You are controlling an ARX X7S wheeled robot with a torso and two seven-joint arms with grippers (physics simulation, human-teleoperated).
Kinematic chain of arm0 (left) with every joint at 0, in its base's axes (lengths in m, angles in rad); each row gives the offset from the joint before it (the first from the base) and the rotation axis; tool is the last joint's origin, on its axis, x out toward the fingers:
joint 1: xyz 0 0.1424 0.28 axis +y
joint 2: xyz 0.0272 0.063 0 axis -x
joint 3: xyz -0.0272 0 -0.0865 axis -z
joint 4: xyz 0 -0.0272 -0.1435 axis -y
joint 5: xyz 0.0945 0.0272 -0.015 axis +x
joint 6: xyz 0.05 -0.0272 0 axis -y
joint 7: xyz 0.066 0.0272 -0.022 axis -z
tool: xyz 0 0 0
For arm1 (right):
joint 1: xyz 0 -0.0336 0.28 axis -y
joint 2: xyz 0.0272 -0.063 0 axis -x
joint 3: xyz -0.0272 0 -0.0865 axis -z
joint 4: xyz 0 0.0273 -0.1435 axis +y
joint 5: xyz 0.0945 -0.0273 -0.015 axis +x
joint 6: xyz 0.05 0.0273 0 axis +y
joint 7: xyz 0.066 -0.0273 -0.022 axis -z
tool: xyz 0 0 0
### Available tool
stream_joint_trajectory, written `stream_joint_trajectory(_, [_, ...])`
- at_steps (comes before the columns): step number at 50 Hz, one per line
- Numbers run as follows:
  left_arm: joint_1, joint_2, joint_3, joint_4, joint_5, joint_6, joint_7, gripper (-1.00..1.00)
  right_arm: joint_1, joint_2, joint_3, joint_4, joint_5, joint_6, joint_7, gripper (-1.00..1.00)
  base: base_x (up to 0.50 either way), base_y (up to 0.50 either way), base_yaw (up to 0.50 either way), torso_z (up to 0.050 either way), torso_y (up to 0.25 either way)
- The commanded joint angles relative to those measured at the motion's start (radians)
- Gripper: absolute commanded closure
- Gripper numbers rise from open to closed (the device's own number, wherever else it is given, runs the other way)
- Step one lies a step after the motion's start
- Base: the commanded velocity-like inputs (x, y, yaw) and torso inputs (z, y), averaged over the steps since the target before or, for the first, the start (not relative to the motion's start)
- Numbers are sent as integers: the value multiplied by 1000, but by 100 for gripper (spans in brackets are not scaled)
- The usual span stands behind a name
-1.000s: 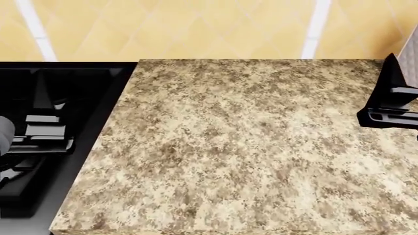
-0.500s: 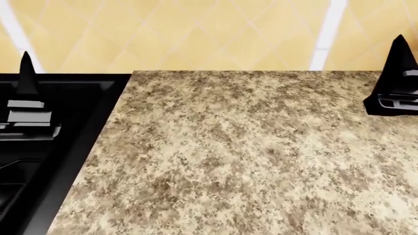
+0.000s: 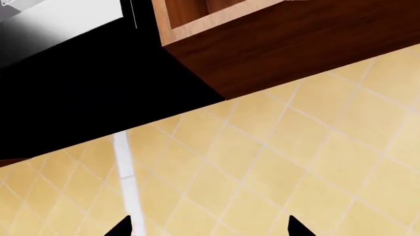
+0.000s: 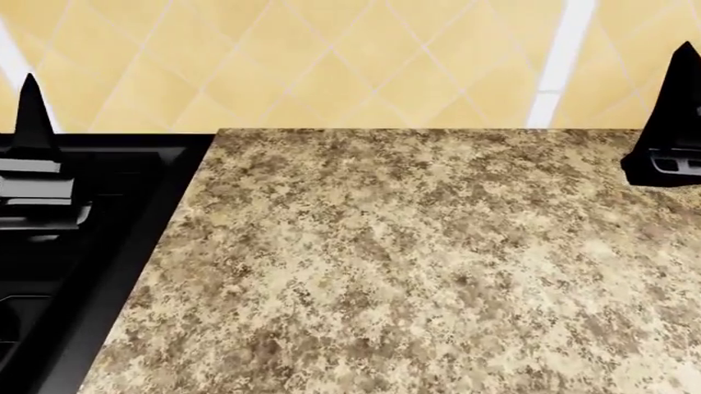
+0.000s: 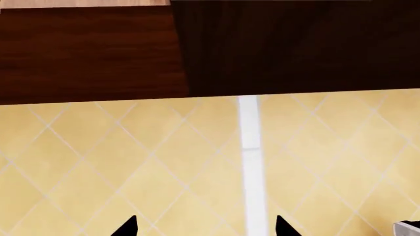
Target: Pick and place the shaker into the drawer. Then close the cabinet.
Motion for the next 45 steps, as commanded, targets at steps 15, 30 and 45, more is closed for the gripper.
stream_joint_trajectory(15, [-12,-21,21,14,3,8,-8,-100,0,39,18,-16,79,-11,54,-100,0,-118,0,0,0])
stream_joint_trajectory(30, [-49,-12,22,10,-17,-16,-5,-100,295,182,-46,92,237,70,204,-100,0,0,0,0,0])
stream_joint_trajectory(45, [-102,9,22,11,-50,-63,-7,-100,634,275,-247,250,235,69,240,-100,0,0,0,0,0])
